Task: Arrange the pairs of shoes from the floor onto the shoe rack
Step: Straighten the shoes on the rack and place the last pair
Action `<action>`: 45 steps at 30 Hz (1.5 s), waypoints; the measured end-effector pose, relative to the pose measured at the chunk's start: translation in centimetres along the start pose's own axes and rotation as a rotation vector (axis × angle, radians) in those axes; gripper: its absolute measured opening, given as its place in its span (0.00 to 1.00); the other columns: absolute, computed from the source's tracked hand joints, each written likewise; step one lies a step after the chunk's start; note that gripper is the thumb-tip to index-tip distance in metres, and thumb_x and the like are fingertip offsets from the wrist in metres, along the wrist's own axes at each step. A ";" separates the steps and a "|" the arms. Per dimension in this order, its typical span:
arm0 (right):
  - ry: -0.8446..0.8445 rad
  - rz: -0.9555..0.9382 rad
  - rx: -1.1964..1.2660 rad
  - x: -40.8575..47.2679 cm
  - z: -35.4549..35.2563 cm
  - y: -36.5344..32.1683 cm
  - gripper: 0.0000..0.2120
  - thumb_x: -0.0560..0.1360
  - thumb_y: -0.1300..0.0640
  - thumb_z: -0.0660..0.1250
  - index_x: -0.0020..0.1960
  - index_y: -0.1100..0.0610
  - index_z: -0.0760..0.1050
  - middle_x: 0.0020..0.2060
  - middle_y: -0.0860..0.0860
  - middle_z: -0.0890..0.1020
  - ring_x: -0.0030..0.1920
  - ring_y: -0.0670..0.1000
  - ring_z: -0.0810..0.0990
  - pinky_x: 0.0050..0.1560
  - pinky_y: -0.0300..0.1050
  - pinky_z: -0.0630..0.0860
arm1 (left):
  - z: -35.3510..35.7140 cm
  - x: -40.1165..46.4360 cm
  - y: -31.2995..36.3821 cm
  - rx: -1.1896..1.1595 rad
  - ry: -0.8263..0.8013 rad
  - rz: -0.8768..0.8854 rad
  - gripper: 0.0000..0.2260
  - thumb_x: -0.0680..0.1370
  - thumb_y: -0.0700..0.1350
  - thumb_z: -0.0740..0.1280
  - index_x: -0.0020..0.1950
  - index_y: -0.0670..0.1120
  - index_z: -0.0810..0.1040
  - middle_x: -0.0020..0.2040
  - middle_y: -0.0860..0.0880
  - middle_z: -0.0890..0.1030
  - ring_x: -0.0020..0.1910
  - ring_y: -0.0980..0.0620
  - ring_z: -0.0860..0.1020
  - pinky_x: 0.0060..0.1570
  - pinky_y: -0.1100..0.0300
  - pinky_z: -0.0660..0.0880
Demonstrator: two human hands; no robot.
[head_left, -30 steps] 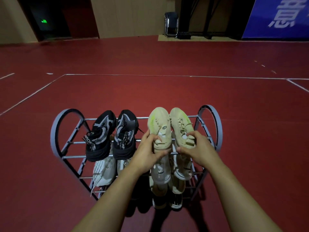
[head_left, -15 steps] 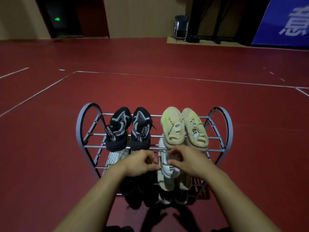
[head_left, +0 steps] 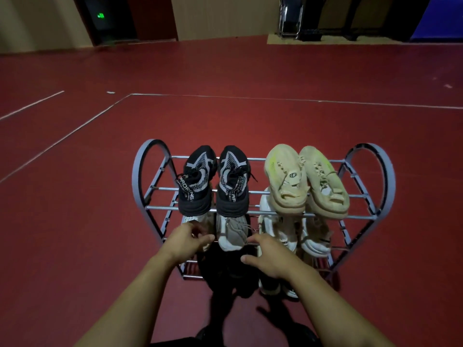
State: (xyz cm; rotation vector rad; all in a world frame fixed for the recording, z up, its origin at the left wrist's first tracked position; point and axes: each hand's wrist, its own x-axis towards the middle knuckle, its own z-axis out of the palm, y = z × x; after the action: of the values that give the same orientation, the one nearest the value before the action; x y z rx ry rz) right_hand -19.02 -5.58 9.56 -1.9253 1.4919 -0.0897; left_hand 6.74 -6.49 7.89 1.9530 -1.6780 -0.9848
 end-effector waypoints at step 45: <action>-0.006 -0.335 -0.179 3.2 -0.3 -1.9 0.31 0.73 0.39 0.68 0.73 0.39 0.62 0.63 0.47 0.74 0.65 0.51 0.67 0.64 0.48 0.69 | -5.5 -4.0 -4.8 0.254 -0.141 0.415 0.16 0.76 0.61 0.70 0.43 0.49 0.73 0.38 0.48 0.74 0.34 0.55 0.69 0.33 0.58 0.67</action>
State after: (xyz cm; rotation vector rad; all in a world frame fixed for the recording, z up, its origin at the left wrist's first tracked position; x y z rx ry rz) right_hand -16.47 -8.28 9.74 -2.3047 1.1948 -0.1026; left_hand 13.91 -2.45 9.39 1.6002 -2.2645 -0.7956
